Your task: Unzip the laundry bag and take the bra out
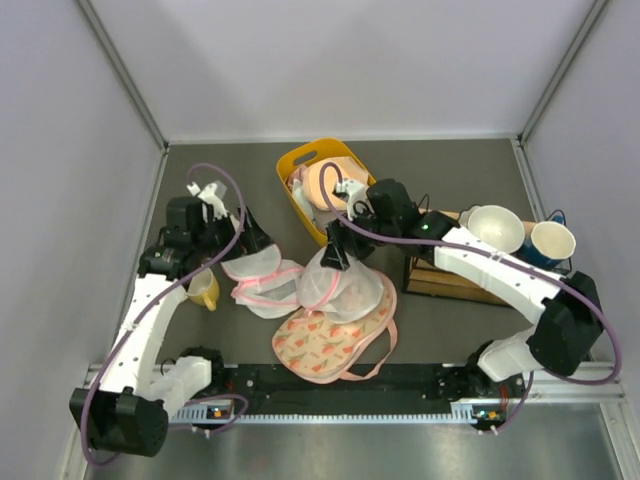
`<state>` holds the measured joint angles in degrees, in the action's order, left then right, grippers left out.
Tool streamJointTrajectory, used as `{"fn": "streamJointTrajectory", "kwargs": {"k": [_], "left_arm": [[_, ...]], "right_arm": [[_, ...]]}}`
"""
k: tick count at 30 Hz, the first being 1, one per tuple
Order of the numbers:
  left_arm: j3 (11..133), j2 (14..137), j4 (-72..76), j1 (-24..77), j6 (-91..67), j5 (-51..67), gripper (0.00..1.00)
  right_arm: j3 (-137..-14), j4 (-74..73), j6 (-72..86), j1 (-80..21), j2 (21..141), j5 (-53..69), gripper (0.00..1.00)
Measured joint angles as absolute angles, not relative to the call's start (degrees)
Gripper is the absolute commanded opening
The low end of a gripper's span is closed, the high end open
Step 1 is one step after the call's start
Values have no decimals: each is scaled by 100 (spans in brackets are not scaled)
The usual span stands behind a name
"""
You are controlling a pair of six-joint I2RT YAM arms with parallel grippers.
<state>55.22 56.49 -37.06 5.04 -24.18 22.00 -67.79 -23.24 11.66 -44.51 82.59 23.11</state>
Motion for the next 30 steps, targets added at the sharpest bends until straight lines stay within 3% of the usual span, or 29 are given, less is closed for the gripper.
{"fn": "streamJointTrajectory", "kwargs": {"k": [9, 12, 15, 16, 18, 19, 30], "left_arm": [[4696, 5441, -3457, 958, -2698, 2416, 98], [4692, 5297, -3354, 958, -2755, 2342, 98], [4692, 5264, -3277, 958, -2781, 2307, 98], [4692, 5282, -3277, 958, -2783, 2307, 98], [4692, 5312, -3271, 958, -2783, 2303, 98], [4692, 5321, -3271, 958, -2783, 2300, 99], [5076, 5354, -3393, 958, -2506, 2366, 99]], "right_arm": [[-6711, -2346, 1975, -4445, 7900, 1269, 88], [-6560, -2368, 2228, -4497, 8014, 1061, 84], [-6475, -2423, 2370, -4681, 8281, 764, 62], [-6462, -2425, 2405, -4735, 8381, 698, 39], [-6453, -2458, 2423, -4797, 8519, 587, 6], [-6453, -2475, 2443, -4810, 8565, 556, 0], [-7609, -2998, 2283, -4816, 7907, 1105, 0]]}}
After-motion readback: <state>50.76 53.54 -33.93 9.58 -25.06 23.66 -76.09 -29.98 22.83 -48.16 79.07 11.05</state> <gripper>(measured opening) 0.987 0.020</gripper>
